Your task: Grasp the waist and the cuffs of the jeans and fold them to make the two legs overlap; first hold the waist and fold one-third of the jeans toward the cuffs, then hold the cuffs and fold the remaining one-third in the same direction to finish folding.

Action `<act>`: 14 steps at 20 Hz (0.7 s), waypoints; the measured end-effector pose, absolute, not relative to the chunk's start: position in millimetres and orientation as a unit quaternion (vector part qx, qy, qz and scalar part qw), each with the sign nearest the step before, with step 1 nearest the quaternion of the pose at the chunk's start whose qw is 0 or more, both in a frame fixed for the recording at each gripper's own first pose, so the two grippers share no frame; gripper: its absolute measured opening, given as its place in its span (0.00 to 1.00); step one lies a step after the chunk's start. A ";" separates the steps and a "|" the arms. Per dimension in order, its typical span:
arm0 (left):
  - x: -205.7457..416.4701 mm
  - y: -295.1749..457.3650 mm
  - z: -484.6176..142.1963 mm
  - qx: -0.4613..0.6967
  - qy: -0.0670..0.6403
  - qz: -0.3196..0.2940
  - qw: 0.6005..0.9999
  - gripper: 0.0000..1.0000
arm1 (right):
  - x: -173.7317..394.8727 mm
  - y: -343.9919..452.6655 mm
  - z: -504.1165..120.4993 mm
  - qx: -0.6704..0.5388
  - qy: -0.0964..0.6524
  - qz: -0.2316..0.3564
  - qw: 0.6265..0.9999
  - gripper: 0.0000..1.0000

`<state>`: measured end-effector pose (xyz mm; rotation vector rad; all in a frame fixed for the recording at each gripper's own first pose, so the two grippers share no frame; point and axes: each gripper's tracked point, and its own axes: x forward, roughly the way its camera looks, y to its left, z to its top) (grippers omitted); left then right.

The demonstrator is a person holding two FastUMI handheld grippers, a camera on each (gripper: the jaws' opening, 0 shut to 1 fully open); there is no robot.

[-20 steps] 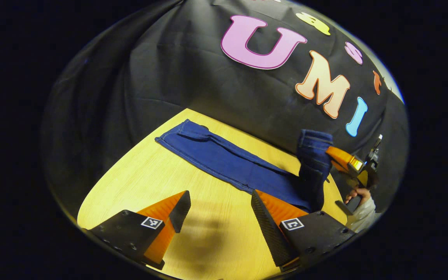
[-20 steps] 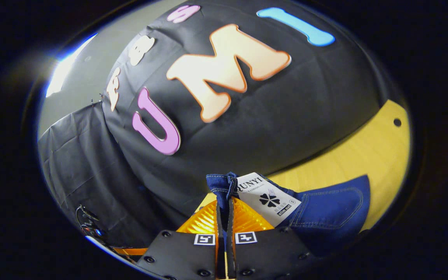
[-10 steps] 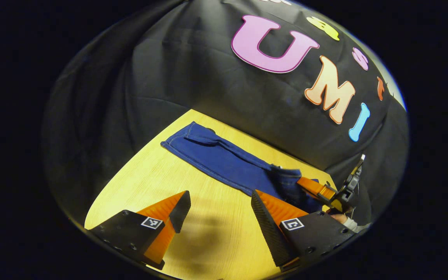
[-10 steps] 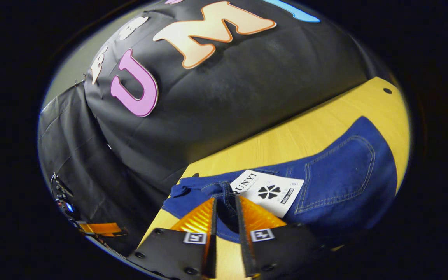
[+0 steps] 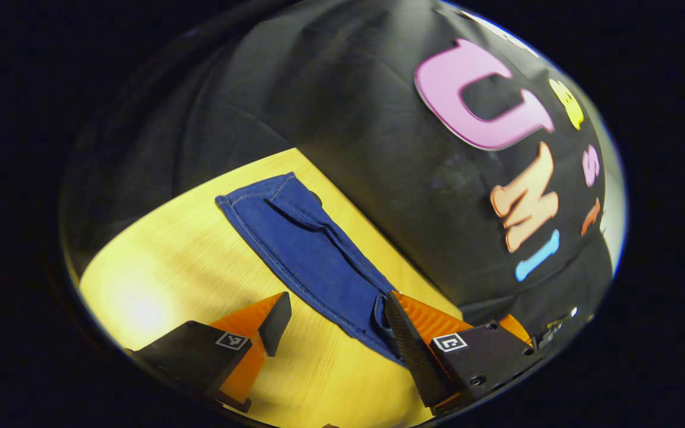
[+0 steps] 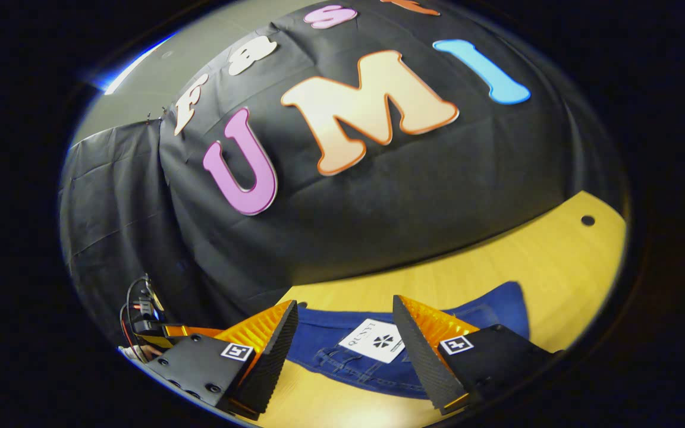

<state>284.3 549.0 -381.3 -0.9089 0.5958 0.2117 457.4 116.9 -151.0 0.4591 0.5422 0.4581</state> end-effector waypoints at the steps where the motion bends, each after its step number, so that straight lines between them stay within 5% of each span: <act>1: 287.6 555.5 -389.5 -0.449 0.281 0.111 0.841 0.96 | 460.3 102.1 -145.2 0.218 0.254 0.209 0.919 0.98; 14: 329.9 624.0 -451.3 -0.623 0.229 0.222 0.715 0.94 | 444.3 12.8 -165.4 0.182 0.290 0.122 0.931 0.98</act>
